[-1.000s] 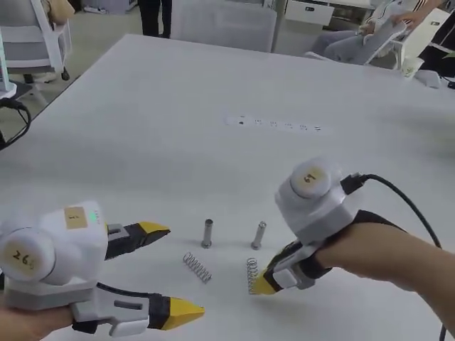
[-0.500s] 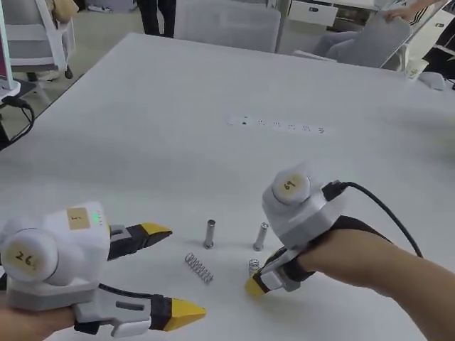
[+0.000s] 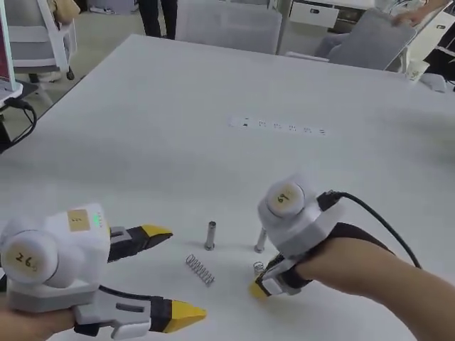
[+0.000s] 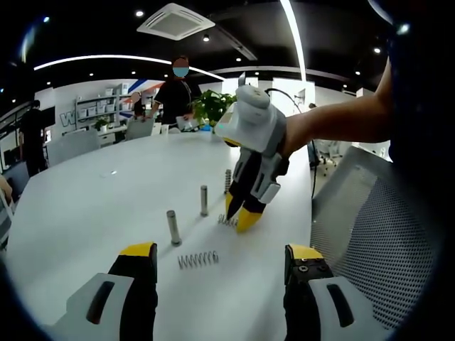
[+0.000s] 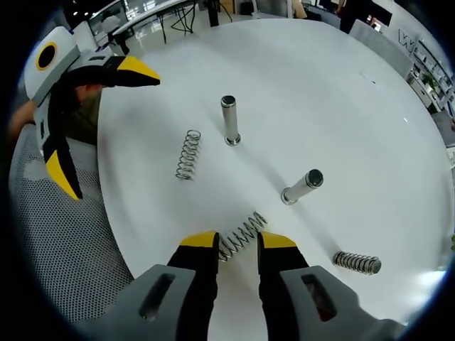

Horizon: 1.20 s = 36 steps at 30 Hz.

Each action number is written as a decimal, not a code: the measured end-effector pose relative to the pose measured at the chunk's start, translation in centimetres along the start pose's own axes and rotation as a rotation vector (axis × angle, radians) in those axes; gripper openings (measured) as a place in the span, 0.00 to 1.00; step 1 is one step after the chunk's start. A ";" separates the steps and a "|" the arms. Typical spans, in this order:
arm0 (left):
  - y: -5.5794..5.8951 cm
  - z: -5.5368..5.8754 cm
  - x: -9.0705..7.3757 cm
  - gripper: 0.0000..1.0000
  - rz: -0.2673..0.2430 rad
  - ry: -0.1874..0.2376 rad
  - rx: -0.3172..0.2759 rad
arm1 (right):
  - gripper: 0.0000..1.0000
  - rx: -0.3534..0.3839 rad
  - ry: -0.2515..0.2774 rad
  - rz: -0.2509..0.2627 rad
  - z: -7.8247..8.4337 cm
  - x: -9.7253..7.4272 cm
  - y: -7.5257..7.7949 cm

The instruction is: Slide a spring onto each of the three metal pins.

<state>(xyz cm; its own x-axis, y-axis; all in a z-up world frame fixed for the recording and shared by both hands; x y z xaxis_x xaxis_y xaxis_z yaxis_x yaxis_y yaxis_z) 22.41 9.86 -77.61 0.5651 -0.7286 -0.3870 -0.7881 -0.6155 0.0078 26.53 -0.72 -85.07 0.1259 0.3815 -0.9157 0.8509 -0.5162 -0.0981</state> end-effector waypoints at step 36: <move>0.2 0.2 0.2 0.66 0.012 -0.007 -0.003 | 0.09 -0.062 -0.028 0.047 1.5 -0.9 1.5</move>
<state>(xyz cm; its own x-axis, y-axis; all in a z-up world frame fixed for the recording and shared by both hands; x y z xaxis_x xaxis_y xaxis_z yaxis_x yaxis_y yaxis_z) 22.31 9.63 -77.85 0.5540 -0.7337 -0.3935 -0.7940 -0.6078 0.0154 26.90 -2.95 -84.94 0.1532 0.3363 -0.9292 0.8745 -0.4841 -0.0311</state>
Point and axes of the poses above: the centre of the closed fingertips' face, and the gripper's own axes: x roughly forward along the fingers, y roughly to its right, z roughly out of its underside, the point moved 1 cm from there along -x, roughly backward along the fingers, and after that the axes turned 4 degrees about -z, right-handed, at the moved point
